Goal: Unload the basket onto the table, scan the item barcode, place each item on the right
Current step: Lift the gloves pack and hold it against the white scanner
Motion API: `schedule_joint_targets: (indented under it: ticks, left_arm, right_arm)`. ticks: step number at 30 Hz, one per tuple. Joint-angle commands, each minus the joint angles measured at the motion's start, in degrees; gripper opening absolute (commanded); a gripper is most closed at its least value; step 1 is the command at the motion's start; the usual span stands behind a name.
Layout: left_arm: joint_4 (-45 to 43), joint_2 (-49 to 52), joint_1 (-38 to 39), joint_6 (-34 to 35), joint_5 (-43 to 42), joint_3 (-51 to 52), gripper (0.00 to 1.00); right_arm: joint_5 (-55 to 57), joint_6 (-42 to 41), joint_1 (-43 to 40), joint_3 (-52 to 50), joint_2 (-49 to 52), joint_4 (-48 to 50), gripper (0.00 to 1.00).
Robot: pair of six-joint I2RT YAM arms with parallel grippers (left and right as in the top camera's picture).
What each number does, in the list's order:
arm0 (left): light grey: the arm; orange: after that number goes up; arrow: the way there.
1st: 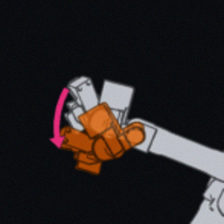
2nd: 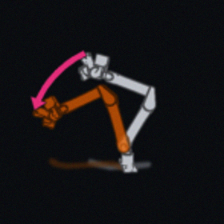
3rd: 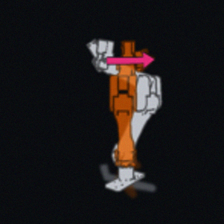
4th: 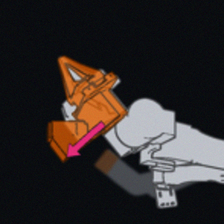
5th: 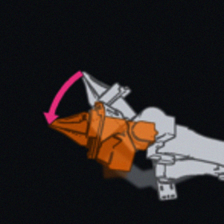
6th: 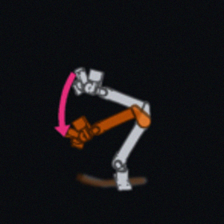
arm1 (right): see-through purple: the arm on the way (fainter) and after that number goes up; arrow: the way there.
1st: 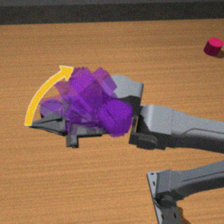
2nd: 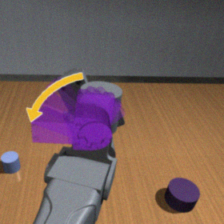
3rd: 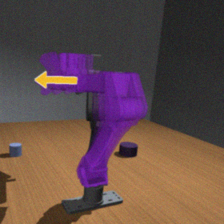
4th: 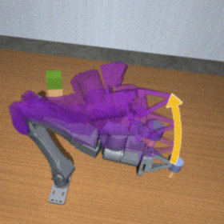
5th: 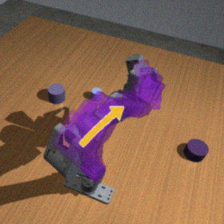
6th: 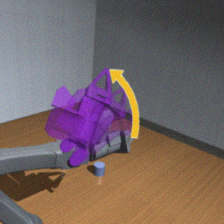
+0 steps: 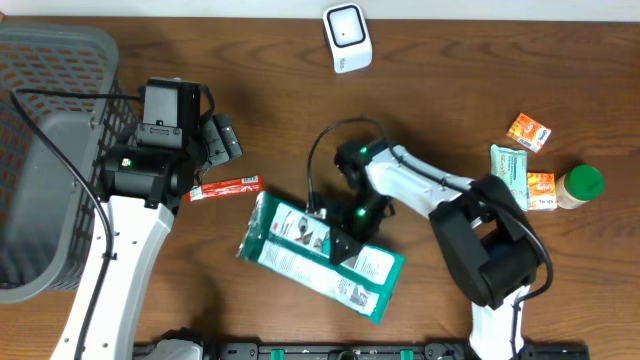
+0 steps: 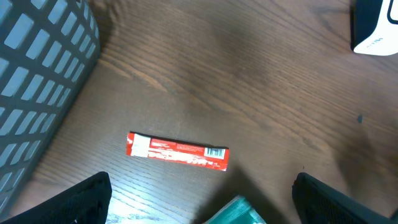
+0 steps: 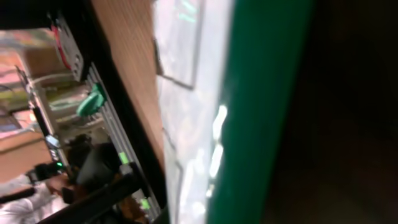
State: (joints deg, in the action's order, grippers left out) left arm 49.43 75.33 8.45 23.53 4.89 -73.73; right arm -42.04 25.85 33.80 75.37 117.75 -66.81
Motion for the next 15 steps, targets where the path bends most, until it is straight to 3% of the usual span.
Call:
schedule_joint_targets:
  ticks: [1, 6, 12, 15]
  left_arm:
    - [-0.04, -0.11, -0.13, -0.74, 0.74, -0.74, 0.93]
    - [-0.04, -0.11, -0.13, -0.74, 0.74, -0.74, 0.93]
    - [-0.04, -0.11, -0.13, -0.74, 0.74, -0.74, 0.93]
    - [-0.04, -0.11, -0.13, -0.74, 0.74, -0.74, 0.93]
  right_arm:
    - [-0.35, -0.7, -2.82, 3.78, -0.92, -2.21, 0.01]
    - [4.31, -0.83, -4.55, 6.01, -6.08, -4.87, 0.01]
    - [17.97, -11.28, -6.97, 7.23, -17.57, -4.79, 0.01]
    - [22.82, -12.33, -7.65, 7.23, -23.1, -4.76, 0.01]
